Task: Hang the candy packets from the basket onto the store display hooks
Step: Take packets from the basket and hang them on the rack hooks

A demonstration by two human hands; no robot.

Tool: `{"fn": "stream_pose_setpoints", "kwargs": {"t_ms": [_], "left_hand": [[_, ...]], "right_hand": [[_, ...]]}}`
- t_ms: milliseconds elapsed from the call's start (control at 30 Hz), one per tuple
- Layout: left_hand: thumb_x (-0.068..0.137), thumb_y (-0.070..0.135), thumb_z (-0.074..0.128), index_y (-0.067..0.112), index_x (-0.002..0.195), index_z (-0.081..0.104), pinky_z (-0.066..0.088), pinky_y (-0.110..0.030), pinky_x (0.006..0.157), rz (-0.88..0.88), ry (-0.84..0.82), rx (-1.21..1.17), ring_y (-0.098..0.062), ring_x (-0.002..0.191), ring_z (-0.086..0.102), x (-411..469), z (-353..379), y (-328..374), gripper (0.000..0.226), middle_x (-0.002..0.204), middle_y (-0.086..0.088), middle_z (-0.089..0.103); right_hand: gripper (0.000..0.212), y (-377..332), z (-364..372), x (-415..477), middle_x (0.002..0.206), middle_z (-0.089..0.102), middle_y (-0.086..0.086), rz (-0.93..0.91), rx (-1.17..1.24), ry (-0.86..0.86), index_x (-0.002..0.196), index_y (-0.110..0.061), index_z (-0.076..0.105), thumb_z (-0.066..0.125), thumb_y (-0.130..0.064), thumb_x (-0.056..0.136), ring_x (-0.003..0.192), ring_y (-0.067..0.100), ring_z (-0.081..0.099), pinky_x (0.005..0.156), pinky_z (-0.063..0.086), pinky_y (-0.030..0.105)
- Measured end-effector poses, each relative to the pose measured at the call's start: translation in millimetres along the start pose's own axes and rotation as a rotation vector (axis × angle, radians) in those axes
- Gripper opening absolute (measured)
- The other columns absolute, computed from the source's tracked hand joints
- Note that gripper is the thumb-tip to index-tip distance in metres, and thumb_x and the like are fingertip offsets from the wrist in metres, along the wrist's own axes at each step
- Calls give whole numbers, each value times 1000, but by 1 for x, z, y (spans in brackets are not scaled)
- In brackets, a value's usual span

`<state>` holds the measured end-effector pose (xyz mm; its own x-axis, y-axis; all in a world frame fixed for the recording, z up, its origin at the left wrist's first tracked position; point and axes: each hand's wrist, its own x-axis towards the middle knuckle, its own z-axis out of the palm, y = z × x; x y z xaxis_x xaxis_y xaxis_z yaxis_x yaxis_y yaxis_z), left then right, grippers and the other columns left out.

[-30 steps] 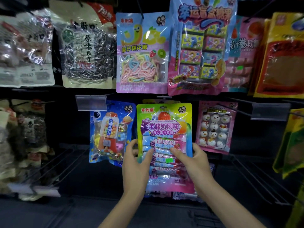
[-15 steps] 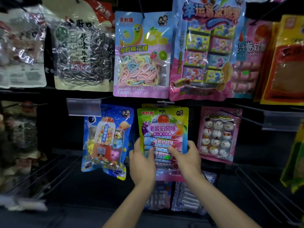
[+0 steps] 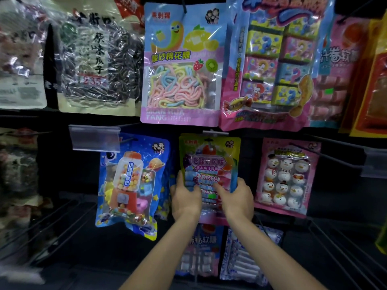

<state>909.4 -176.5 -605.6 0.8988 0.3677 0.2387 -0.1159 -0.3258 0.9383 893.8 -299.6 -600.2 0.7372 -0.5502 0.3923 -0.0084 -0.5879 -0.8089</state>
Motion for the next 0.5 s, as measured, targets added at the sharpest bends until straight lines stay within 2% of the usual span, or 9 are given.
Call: {"fn": "stream_pose_setpoints", "kwargs": {"t_ms": [100, 200, 333, 500], "left_hand": [[100, 29, 60, 37, 158, 34, 57, -43, 92, -16, -6, 6, -35, 116, 64, 6, 6, 2, 64, 138, -9, 52], [99, 24, 59, 34, 157, 35, 53, -38, 86, -10, -7, -4, -36, 114, 63, 8, 10, 1, 64, 135, -11, 50], [94, 23, 58, 26, 148, 46, 58, -52, 90, 14, 16, -14, -39, 111, 62, 15, 11, 1, 55, 131, -18, 56], [98, 26, 59, 32, 161, 30, 51, -52, 103, -23, -5, -5, -42, 130, 53, 13, 9, 2, 69, 144, -17, 44]], "right_hand": [[51, 1, 5, 5, 95, 64, 1, 1, -10, 5, 103, -22, 61, 76, -65, 80, 81, 24, 65, 53, 40, 30], [52, 2, 8, 7, 94, 64, 3, -13, -10, 9, 102, -22, 61, 76, -67, 80, 80, 25, 65, 56, 45, 32], [50, 2, 11, 11, 94, 65, 2, -21, 9, -1, 101, -24, 64, 79, -66, 78, 81, 26, 67, 64, 58, 37], [56, 1, 15, 15, 97, 67, 4, -18, 20, -42, 106, -20, 65, 79, -66, 78, 85, 28, 69, 66, 59, 39]]}}
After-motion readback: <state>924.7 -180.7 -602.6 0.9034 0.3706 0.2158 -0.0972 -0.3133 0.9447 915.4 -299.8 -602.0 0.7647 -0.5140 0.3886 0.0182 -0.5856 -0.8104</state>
